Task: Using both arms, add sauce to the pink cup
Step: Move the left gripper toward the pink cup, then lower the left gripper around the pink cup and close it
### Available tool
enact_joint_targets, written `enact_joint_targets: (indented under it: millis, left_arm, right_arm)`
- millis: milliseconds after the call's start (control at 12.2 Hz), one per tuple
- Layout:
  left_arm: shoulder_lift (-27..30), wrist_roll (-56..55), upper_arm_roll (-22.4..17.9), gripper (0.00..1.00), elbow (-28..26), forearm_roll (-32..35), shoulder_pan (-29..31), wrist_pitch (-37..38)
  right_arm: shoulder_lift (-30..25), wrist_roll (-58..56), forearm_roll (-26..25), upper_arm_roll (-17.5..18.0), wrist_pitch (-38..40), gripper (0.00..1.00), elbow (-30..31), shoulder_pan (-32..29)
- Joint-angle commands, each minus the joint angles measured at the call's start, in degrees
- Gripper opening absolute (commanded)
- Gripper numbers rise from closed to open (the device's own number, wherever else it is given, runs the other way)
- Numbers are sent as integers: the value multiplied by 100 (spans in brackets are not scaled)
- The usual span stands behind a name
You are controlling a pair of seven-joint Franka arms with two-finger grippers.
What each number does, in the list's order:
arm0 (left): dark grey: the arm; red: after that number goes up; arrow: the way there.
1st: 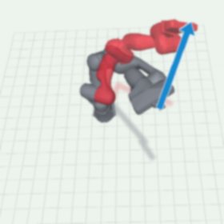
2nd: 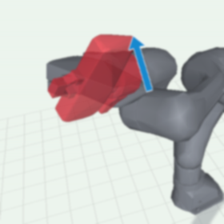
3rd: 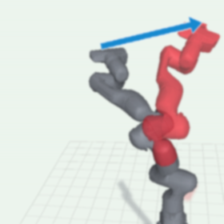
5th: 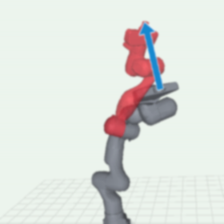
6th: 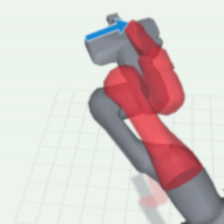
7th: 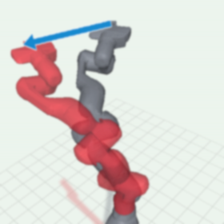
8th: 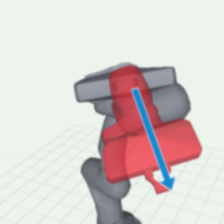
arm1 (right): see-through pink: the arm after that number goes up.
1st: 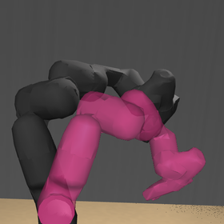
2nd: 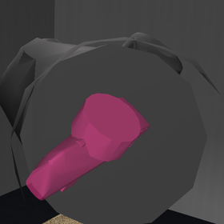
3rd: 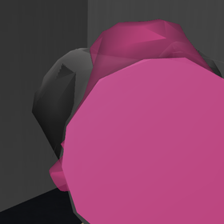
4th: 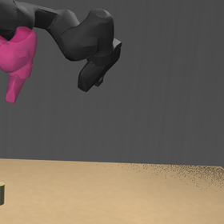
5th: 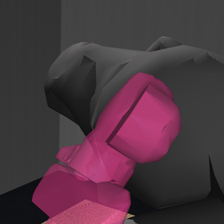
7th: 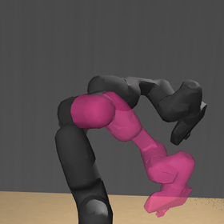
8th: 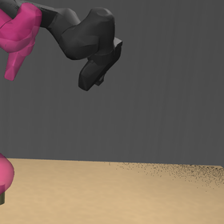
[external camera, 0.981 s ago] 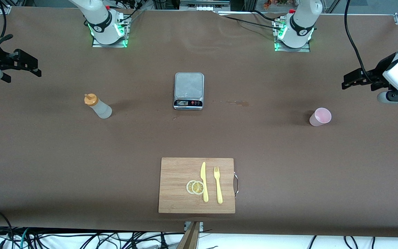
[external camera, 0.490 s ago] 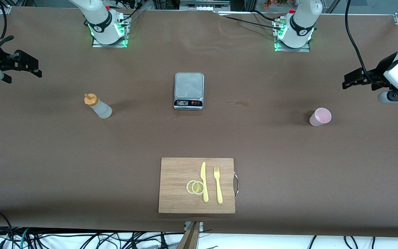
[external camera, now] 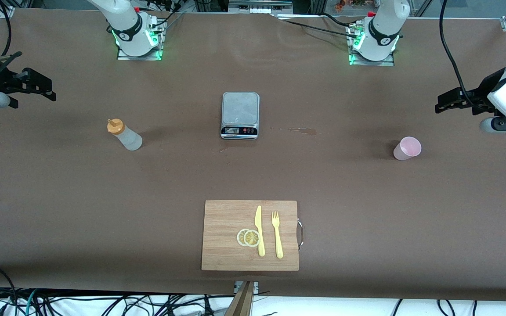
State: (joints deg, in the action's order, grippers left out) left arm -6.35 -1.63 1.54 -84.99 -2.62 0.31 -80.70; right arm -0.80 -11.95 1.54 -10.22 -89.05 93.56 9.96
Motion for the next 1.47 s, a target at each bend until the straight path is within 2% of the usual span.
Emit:
enact_joint_targets:
  millis: [0,245,572,817,1062,1389]
  left_arm:
    - [-121,-21,-48,100,247,16,30,169]
    - [-182,-21,-101,100,247,25,74,177]
    - [-472,171,-101,100,220,25,521,169]
    - [-937,733,-101,100,124,25,742,-137]
    - [-1403,770,-127,100,89,147,803,-279]
    - [-1308,770,-127,100,-805,403,751,-1260]
  right_arm:
    - [1,-167,-40,-33,-7,100,-39,-29]
    - [123,-176,21,-42,-77,100,-39,-47]
    - [115,-185,13,-68,-34,100,-39,-47]
    - [71,-298,13,-51,37,100,-39,-29]
    - [54,-545,13,-77,151,100,-31,-38]
    - [45,-554,13,-147,265,100,-31,-38]
